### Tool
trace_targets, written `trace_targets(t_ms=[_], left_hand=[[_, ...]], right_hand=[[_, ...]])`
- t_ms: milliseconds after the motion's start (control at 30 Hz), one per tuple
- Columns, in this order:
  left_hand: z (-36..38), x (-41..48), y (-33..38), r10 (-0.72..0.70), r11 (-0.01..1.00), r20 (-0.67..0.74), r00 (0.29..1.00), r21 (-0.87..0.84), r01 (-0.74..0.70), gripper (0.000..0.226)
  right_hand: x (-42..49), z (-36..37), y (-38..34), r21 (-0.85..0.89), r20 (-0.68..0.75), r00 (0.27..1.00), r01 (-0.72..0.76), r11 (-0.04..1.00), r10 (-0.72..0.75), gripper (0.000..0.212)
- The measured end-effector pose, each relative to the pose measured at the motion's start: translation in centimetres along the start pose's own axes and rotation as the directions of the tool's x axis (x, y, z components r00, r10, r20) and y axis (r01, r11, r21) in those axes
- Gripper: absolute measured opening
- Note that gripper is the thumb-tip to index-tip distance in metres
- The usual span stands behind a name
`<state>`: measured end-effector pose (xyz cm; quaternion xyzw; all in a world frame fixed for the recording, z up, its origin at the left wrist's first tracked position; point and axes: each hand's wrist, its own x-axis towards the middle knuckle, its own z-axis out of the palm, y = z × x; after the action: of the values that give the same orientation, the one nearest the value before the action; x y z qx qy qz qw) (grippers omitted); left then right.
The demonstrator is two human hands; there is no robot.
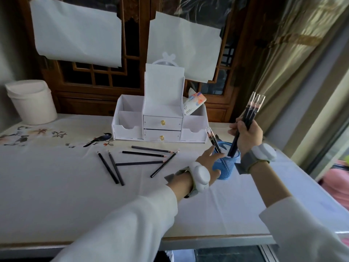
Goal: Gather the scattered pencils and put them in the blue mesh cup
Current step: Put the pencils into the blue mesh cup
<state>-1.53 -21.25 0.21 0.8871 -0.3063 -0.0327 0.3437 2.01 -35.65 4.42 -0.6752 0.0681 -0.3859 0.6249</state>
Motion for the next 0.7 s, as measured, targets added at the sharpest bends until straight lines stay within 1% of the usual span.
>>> trace_targets(t_ms=[100,133,200,300,433,500,567,700], left_hand=[[-0.1,0.9,0.1,-0.006,0.97,0.116,0.993,0.24,-0.022,0.065],[-0.1,1.1,0.1,-0.027,0.958,0.159,0.987,0.287,-0.02,0.067],[0.1,1.5,0.0,-0.061,0.945,0.21,0.976,0.326,-0.011,0.069],[0.5,1.6,-0.2,-0.062,0.957,0.217,0.974,0.291,-0.004,0.07],[1.0,1.8,-0.7,-0.024,0.972,0.177,0.984,0.236,-0.019,0.069],[1.0,1.8,-0.9,-0.008,0.972,0.151,0.989,0.233,-0.028,0.067],[0.8,1.7,-1.2,0.012,0.972,0.136,0.991,0.231,-0.043,0.066],[0.4,1.9,-1.5,0.029,0.972,0.151,0.988,0.228,-0.063,0.065]], right_hand=[[0.7,0.1,1.2,-0.027,-0.04,0.999,-0.005,1.0,0.004,0.031],[0.8,0.2,1.7,-0.041,-0.035,0.999,-0.013,0.999,0.011,0.031],[1.0,0.3,2.6,-0.088,-0.005,1.0,-0.024,0.996,0.024,0.026],[1.4,0.5,3.8,-0.154,0.073,0.994,-0.066,0.986,0.078,0.02],[1.3,0.7,4.6,-0.272,0.18,0.964,-0.142,0.952,0.195,0.019],[1.2,0.9,4.9,-0.343,0.231,0.948,-0.13,0.93,0.218,0.019],[1.2,1.0,5.0,-0.396,0.256,0.94,-0.113,0.911,0.228,0.02],[1.2,1.0,4.9,-0.418,0.253,0.936,-0.121,0.9,0.243,0.02]])
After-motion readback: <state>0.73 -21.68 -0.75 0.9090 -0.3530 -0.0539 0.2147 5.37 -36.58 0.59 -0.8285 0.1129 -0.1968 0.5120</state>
